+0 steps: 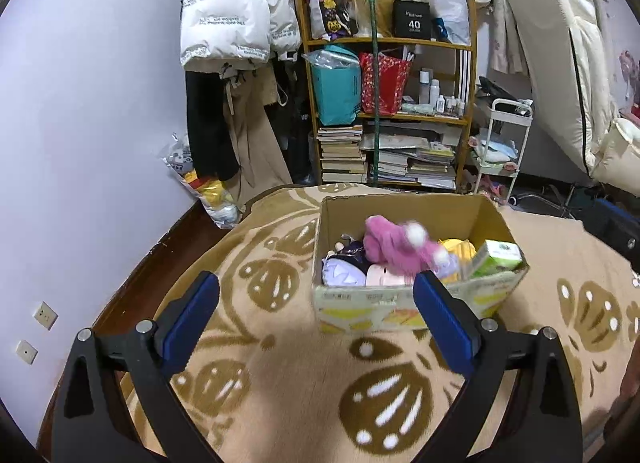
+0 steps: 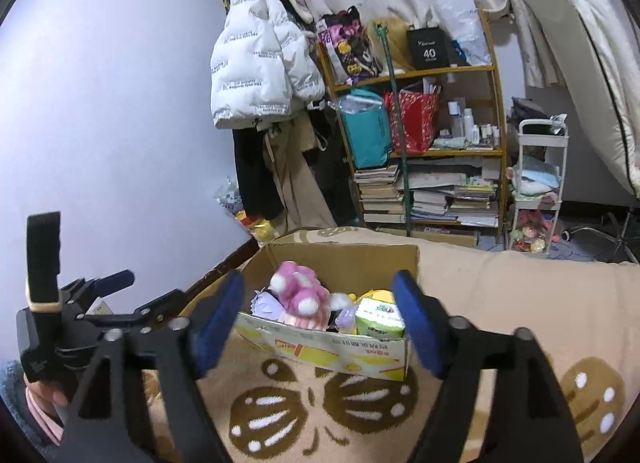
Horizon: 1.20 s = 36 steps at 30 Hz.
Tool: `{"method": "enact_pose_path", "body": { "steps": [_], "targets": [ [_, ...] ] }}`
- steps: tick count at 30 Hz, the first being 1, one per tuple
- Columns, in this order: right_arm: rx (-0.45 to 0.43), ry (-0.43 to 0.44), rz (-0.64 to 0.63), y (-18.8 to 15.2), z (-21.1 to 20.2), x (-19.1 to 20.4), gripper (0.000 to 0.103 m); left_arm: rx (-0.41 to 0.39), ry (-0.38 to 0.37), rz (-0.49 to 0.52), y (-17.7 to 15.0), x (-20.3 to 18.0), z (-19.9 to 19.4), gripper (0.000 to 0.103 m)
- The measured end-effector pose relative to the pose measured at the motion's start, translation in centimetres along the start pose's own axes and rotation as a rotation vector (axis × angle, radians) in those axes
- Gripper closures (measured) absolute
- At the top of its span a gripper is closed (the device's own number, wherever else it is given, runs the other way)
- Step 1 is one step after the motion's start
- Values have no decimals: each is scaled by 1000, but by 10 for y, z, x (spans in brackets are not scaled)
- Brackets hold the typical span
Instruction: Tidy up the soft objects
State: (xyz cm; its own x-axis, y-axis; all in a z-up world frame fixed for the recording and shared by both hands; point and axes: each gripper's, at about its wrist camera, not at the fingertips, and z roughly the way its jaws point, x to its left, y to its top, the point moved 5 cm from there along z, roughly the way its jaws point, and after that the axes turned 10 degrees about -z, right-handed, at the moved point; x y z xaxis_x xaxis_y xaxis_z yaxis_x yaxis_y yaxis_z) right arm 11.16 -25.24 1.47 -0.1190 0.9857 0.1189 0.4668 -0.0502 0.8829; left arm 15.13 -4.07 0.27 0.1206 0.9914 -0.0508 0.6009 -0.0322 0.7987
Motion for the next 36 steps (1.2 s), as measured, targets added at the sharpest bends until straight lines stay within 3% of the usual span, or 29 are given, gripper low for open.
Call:
{"method": "enact_pose_path", "body": {
  "steps": [4,13,19,27,36],
  "targets": [
    [-35,-7,-7,4,-23,6,0,-12,-2,-9,-8,9,-24,6],
    [-64,-59,-42,5,-63,20,0,-101,29,42,-11,17,-73,6],
    [-63,-49,-30,-4,-75,18,0,-157,41,52,-14,18,-96,5],
    [-106,-80,-46,-20,-84,15,0,-240,29,4,-29,26,-102,5],
    [-116,-99,-65,-31,-80,12,0,-276,17,-24,-39,38,-95,5]
  ]
}}
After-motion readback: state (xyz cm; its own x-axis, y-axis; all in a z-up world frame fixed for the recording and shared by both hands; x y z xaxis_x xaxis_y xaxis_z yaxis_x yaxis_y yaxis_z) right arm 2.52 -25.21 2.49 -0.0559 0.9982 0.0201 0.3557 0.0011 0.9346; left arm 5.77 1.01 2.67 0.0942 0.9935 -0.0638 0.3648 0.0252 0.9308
